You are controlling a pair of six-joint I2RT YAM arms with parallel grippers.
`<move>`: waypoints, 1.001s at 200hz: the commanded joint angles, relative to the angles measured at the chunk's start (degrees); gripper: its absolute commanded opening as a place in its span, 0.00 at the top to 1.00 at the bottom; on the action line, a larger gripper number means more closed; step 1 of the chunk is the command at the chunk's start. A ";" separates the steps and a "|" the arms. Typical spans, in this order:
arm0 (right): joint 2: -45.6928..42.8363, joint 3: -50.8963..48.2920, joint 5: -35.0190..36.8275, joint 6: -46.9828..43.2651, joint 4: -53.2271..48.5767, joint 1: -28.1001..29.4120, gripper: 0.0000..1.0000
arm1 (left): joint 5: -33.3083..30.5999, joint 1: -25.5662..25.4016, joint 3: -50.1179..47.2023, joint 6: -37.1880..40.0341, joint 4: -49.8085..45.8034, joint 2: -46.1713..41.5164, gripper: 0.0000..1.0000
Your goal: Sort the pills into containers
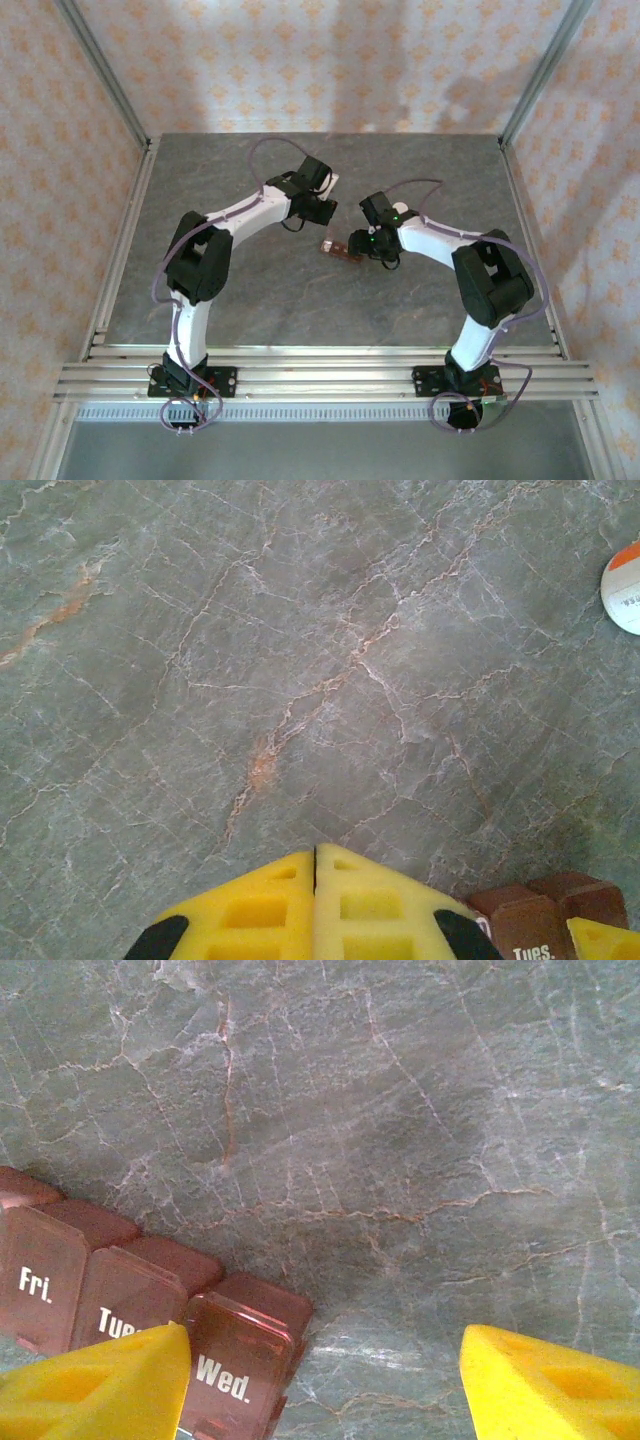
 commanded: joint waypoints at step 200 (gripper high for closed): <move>1.90 -0.87 1.76 2.06 0.98 0.47 0.30 | 4.48 -0.48 1.36 -2.67 -4.02 1.39 1.00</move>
